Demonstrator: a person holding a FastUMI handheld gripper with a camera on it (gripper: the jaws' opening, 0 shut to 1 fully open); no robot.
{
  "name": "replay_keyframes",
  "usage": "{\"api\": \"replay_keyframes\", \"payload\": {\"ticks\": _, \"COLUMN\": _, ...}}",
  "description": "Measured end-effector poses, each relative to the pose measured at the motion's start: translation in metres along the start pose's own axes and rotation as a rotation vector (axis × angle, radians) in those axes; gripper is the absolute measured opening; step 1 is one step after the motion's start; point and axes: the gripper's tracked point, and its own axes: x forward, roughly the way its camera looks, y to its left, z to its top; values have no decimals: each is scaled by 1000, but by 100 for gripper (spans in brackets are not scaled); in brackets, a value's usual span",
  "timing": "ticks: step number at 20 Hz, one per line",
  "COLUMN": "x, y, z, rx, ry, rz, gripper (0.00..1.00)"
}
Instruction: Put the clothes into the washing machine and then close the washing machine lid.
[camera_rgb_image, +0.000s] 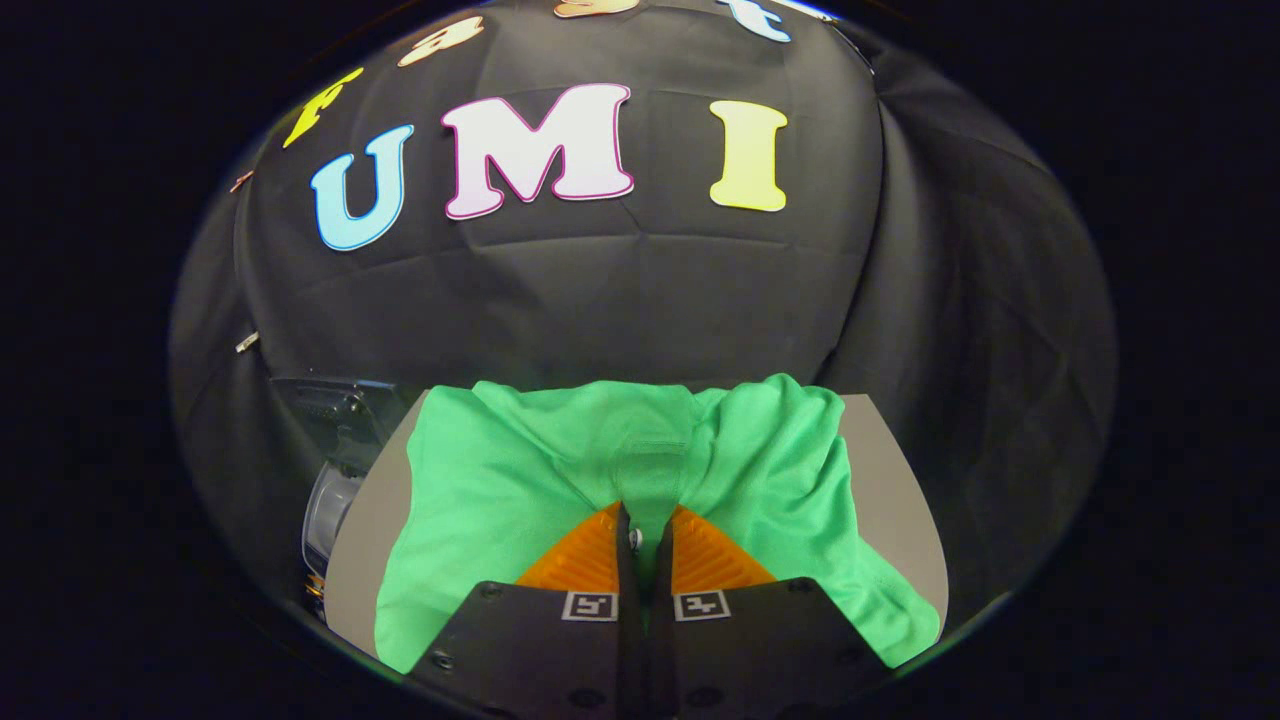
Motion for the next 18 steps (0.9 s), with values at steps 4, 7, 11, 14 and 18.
{"api": "replay_keyframes", "payload": {"ticks": 4, "x": -30, "y": 3, "z": 19, "rx": -52, "ry": -103, "rz": -17, "gripper": 6}}
{"api": "replay_keyframes", "payload": {"ticks": 7, "x": -78, "y": 10, "z": 49, "rx": -67, "ry": -224, "rz": -20, "gripper": 6}}
{"api": "replay_keyframes", "payload": {"ticks": 11, "x": -144, "y": 34, "z": 90, "rx": -89, "ry": -380, "rz": -5, "gripper": 5}}
{"api": "replay_keyframes", "payload": {"ticks": 14, "x": -178, "y": 63, "z": 110, "rx": -107, "ry": -460, "rz": 26, "gripper": 5}}
{"api": "replay_keyframes", "payload": {"ticks": 18, "x": -206, "y": 112, "z": 128, "rx": -120, "ry": -526, "rz": 112, "gripper": 5}}
